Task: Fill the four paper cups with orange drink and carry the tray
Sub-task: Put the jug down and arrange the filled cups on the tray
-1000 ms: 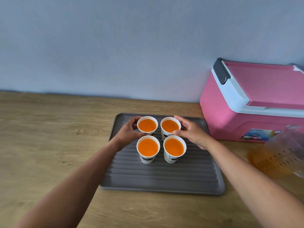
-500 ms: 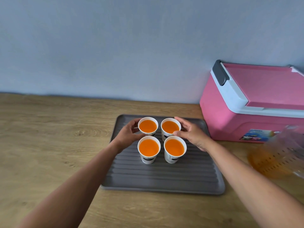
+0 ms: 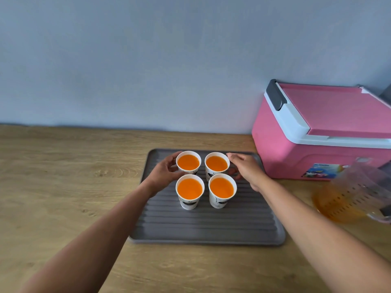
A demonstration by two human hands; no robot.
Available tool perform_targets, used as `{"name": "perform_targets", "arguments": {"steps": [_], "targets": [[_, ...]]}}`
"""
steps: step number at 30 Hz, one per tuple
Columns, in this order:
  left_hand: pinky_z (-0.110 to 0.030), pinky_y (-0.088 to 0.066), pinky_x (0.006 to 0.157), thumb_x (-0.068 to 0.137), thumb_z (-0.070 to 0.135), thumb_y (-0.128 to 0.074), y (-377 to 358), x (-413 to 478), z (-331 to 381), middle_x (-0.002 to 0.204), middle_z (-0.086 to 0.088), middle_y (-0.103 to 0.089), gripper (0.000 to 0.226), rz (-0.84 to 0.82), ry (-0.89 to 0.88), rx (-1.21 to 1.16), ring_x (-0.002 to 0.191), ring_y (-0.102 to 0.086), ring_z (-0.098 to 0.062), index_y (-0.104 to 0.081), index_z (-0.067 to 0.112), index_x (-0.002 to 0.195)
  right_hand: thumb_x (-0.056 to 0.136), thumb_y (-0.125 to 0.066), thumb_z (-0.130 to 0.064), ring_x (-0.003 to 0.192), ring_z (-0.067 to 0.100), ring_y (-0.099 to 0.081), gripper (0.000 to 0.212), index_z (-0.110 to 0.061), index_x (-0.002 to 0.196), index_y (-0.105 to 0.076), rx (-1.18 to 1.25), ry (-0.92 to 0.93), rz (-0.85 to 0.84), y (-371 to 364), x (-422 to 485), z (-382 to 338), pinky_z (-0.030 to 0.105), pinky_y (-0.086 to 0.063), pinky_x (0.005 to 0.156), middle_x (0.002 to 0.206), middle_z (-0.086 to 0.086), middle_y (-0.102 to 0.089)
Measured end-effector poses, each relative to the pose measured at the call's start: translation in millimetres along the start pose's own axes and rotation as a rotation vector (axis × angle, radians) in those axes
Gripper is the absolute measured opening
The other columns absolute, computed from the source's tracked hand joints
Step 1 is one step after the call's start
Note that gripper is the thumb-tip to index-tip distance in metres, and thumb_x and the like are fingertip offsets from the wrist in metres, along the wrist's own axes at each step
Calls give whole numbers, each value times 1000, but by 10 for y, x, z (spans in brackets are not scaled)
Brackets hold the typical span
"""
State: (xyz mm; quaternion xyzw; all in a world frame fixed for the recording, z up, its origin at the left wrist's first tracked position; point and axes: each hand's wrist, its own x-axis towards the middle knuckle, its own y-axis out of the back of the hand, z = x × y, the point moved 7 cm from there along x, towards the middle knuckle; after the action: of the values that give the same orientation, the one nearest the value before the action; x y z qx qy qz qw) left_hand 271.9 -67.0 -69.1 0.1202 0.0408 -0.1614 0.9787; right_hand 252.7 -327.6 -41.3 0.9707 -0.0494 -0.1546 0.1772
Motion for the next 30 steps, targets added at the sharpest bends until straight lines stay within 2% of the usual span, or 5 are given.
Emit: {"name": "perform_targets", "arguments": {"steps": [3, 6, 12, 27, 30], "targets": [[-29, -54, 93, 80, 12, -78, -17, 2, 17, 122, 10, -66, 67, 0, 0, -5, 111, -64, -5, -48, 29, 138, 101, -53, -36, 75, 18, -67, 33, -15, 120, -68, -23, -43, -2, -49, 1, -21, 29, -50, 61, 95, 7, -74], [-30, -54, 92, 80, 14, -78, -38, 10, 23, 122, 10, -67, 67, -8, 0, 4, 112, -64, -6, -48, 30, 138, 100, -55, -26, 73, 20, -67, 27, -12, 119, -68, -8, -53, 49, -53, 9, -23, 33, -52, 64, 91, 7, -74], [-24, -55, 85, 81, 12, -77, -39, 1, 32, 120, 12, -66, 66, -8, 0, 2, 109, -64, -3, -48, 30, 137, 98, -56, -16, 63, 18, -67, 22, -11, 113, -71, 4, -79, 129, -46, 6, -35, 25, -51, 52, 82, 6, -73], [-37, -55, 94, 79, 16, -79, -20, 17, -32, 123, 7, -66, 67, -2, 17, 2, 112, -64, -11, -49, 28, 137, 97, -56, -15, 60, 16, -66, 24, -10, 114, -72, -48, -51, 181, -38, 35, -34, 24, -47, 49, 78, 5, -73], [-34, -56, 93, 80, 16, -78, -27, 2, -18, 123, 8, -66, 69, -1, 15, -2, 111, -65, -7, -47, 27, 140, 96, -56, -17, 60, 15, -67, 23, -12, 112, -72, -26, -48, 185, -28, -1, -54, 23, -47, 48, 79, 4, -74]]}}
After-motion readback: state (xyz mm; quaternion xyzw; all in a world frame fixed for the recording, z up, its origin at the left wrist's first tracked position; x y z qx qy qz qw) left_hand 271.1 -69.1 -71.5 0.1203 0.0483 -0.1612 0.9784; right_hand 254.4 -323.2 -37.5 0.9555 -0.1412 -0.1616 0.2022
